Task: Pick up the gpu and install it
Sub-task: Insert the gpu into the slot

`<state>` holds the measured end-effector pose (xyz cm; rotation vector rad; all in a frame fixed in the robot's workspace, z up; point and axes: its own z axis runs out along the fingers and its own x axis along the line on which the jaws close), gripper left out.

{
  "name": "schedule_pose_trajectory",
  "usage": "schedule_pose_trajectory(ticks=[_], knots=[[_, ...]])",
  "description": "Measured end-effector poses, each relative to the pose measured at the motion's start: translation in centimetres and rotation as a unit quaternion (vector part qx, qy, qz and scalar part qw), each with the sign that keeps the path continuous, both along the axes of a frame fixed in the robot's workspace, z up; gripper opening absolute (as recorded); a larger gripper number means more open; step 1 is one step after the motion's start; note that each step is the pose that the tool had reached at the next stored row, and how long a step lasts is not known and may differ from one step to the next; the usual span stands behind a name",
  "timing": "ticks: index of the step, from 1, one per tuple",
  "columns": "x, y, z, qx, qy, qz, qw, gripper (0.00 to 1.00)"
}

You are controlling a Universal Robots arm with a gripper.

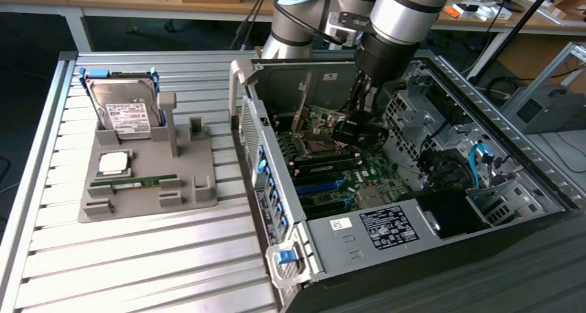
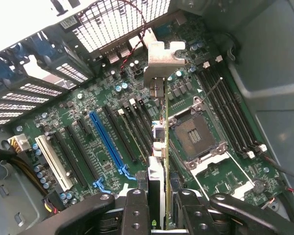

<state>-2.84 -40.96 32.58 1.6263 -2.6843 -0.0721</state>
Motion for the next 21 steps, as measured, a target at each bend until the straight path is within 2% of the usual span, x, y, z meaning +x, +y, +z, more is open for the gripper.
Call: schedule_pose_trajectory(ticks=[21], knots=[[0.0, 0.0, -0.02, 0.0, 0.0, 0.023, 0.9997, 0.27]])
